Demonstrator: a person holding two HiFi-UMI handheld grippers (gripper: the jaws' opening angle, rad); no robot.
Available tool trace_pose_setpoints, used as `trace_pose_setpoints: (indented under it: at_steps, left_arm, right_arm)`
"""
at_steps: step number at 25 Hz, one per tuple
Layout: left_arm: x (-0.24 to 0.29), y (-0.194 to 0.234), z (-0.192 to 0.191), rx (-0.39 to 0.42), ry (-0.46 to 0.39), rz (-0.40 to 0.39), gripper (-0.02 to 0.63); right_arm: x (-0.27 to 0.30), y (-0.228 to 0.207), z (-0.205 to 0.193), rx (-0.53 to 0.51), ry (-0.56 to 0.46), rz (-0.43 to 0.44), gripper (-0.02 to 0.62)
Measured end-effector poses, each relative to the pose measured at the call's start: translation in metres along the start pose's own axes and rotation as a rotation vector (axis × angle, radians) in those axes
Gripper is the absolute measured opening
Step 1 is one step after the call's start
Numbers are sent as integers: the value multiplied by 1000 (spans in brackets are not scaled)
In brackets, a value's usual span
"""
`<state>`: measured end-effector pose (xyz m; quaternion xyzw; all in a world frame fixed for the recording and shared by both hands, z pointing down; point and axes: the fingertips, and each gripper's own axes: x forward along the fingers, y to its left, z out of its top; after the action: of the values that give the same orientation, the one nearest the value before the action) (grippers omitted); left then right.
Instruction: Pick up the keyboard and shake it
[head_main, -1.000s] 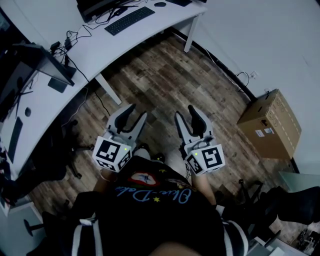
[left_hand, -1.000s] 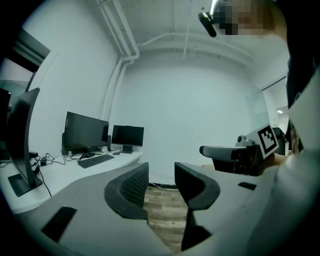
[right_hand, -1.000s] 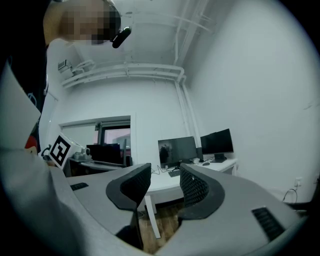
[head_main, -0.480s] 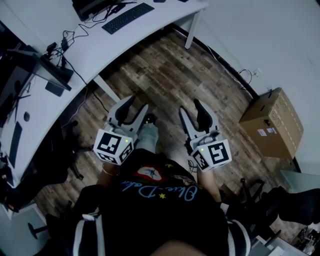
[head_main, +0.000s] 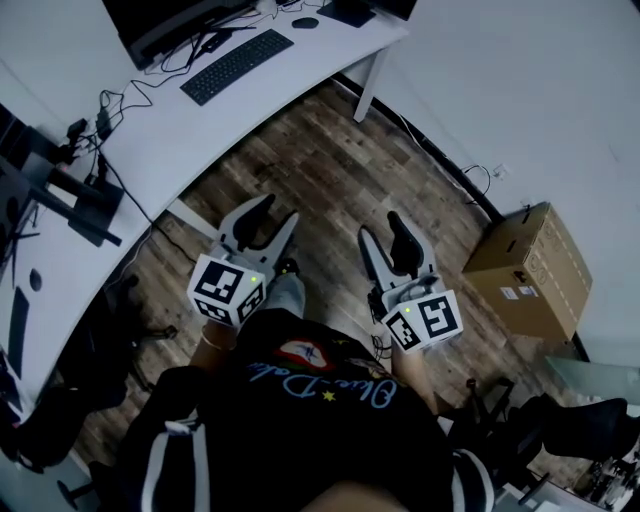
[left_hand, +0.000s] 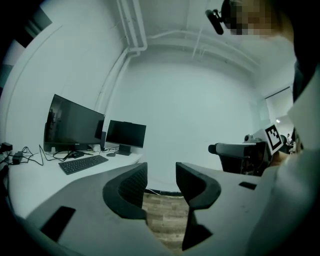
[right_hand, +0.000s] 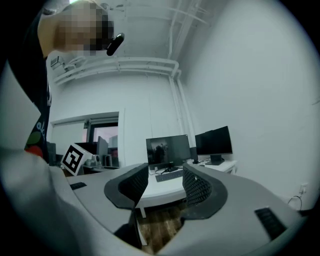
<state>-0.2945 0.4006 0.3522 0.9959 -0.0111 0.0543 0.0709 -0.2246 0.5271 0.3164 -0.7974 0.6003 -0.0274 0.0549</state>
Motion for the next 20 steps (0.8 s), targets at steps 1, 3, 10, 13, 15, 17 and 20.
trace_pose_setpoints:
  at_steps: [1, 3, 10, 13, 15, 17, 20]
  left_arm:
    - [11, 8, 3, -8, 1, -4, 156]
    - [30, 25, 9, -17, 5, -12, 156]
    - [87, 101, 26, -28, 21, 3, 156]
    - [102, 141, 28, -39, 17, 25, 156]
    - [111, 167, 31, -46, 9, 38, 156]
    - [119, 189, 35, -48, 4, 50, 156]
    - [128, 216, 41, -49, -2, 67, 156]
  right_arm:
    - [11, -7, 1, 1, 2, -2, 181]
    - [34, -19, 4, 3, 7, -5, 181]
    - [125, -54, 7, 25, 28, 12, 181]
    - [167, -63, 5, 24, 33, 26, 181]
    - [197, -67, 4, 24, 33, 42, 181]
    - [224, -68, 3, 24, 33, 63, 181]
    - [259, -68, 1, 25, 38, 93, 181]
